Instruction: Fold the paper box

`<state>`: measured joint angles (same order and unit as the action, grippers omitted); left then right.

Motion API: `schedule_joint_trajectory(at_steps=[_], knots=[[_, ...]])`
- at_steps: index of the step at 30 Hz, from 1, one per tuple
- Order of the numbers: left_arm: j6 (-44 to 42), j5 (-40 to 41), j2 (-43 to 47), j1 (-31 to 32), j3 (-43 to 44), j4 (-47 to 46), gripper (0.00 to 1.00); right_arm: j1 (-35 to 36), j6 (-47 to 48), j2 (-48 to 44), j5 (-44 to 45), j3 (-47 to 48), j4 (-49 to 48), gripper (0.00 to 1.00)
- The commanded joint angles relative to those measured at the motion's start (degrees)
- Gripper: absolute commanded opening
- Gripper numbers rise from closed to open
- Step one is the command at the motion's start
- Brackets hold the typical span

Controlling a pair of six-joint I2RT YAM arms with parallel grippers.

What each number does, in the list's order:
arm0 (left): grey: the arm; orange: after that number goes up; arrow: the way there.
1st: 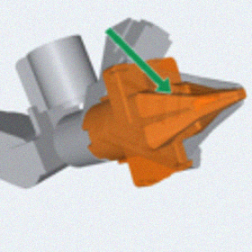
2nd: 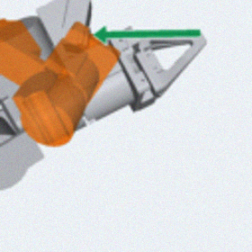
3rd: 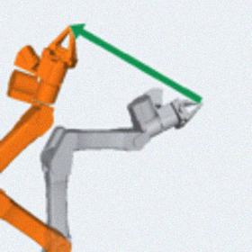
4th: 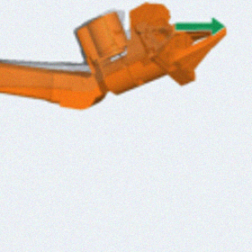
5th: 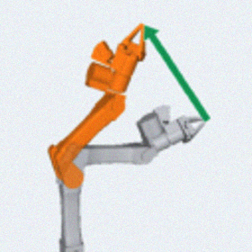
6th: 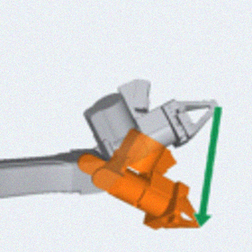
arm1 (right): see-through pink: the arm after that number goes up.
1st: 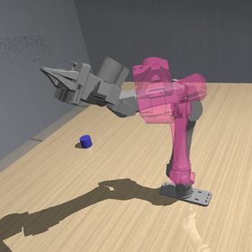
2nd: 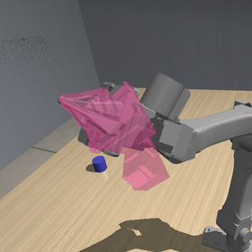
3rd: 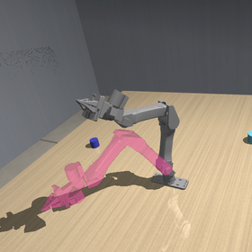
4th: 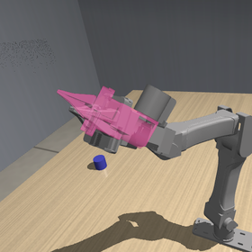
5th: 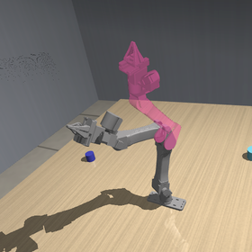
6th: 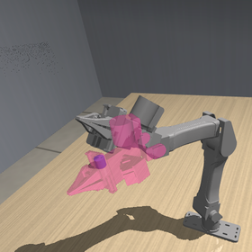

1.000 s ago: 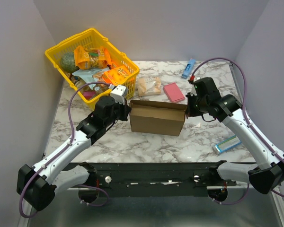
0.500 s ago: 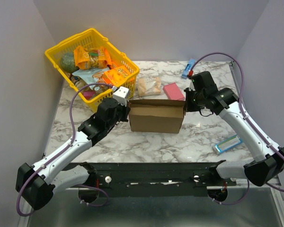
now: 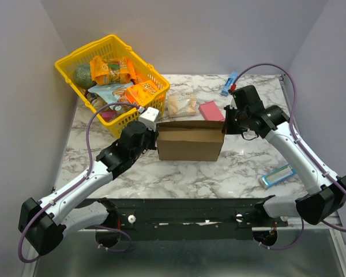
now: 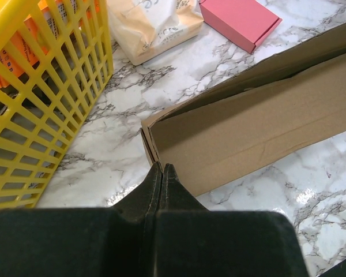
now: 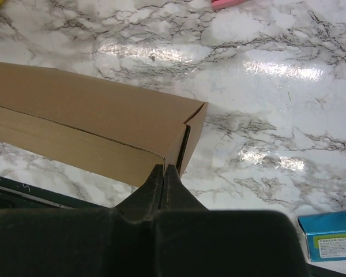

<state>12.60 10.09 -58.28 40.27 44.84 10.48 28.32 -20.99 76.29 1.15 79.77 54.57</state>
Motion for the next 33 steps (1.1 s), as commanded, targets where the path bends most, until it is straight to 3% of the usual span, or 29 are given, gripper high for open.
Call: schedule_joint_trajectory(at_steps=[1, 13, 20, 28, 33], knots=[[0.9, -7.8, -2.1, 2.7, -3.1, 8.8, 0.0, 1.7, -1.3, 0.0, -10.6, -0.9, -7.1, 0.01], [1.5, -7.3, -3.0, 2.7, -3.0, 8.1, 0.0, 1.6, 1.5, -3.4, -4.3, -8.2, -6.9, 0.01], [1.8, -6.8, -3.4, 2.7, -2.9, 7.9, 0.0, 2.7, -1.1, -7.5, -4.3, -17.8, -16.3, 0.01], [4.4, -7.3, -2.9, 2.7, -2.6, 6.1, 0.0, 7.4, -1.3, -14.6, 7.4, -31.8, -23.4, 0.01], [3.4, -7.1, -3.7, 2.6, -2.7, 5.5, 0.0, 8.9, -1.8, -18.1, 9.8, -34.5, -23.7, 0.01]])
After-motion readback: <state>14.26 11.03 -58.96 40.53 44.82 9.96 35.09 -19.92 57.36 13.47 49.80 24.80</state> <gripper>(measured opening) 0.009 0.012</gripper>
